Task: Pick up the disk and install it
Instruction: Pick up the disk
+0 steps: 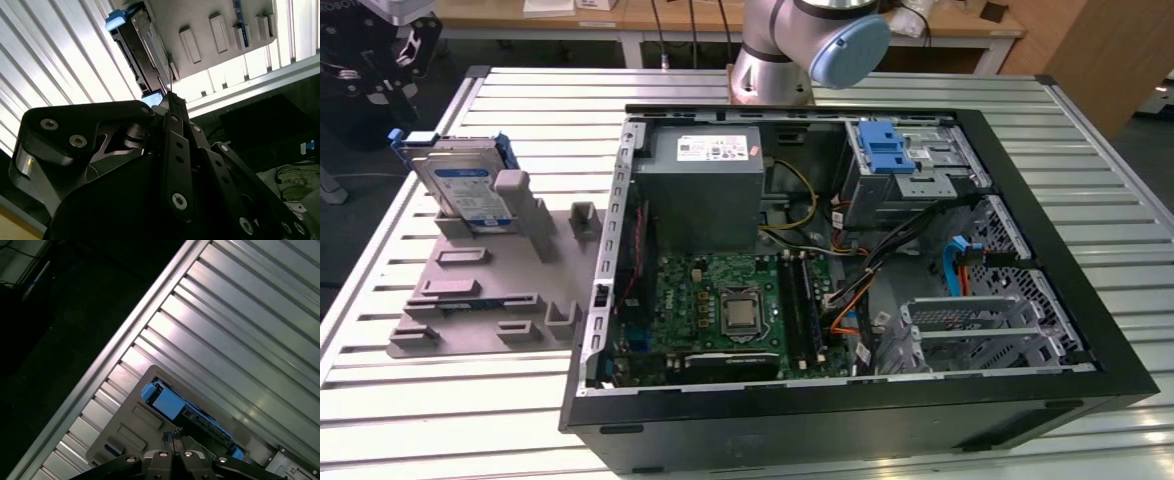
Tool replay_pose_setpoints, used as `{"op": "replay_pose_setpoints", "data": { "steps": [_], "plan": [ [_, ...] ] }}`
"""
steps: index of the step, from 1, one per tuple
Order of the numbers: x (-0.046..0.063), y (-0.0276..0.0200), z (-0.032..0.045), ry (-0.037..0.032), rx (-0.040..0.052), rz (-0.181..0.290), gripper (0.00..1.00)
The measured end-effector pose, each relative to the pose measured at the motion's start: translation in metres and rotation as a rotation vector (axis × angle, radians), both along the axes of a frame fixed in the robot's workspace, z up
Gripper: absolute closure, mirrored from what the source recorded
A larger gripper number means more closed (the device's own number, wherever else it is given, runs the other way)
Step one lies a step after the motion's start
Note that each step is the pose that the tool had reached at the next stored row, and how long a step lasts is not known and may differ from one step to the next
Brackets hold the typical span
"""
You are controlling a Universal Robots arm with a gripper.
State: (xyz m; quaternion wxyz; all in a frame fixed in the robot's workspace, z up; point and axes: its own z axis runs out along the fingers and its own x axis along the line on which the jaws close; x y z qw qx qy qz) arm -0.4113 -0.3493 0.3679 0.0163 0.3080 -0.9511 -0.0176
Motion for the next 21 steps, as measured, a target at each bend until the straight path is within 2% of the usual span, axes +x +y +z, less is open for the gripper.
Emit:
{"op": "replay_pose_setpoints", "data": {
  "steps": [1, 2, 4, 6, 16, 21],
  "plan": [
    [0.0, 0.0, 0.0, 0.0, 0.0002, 0.0, 0.89],
    [-0.0001, -0.0001, 0.0, -0.0004, 0.0036, 0.0, 0.89],
    [-0.0002, 0.0, 0.0, -0.0018, 0.0162, 0.006, 0.89],
    [-0.0001, 0.0001, 0.0, -0.002, 0.02, 0.025, 0.89],
    [-0.0002, 0.0, -0.0014, -0.0007, 0.0224, 0.195, 0.89],
    [-0.0001, 0.0, -0.0016, -0.0032, 0.0308, 0.253, 0.89]
  ]
}}
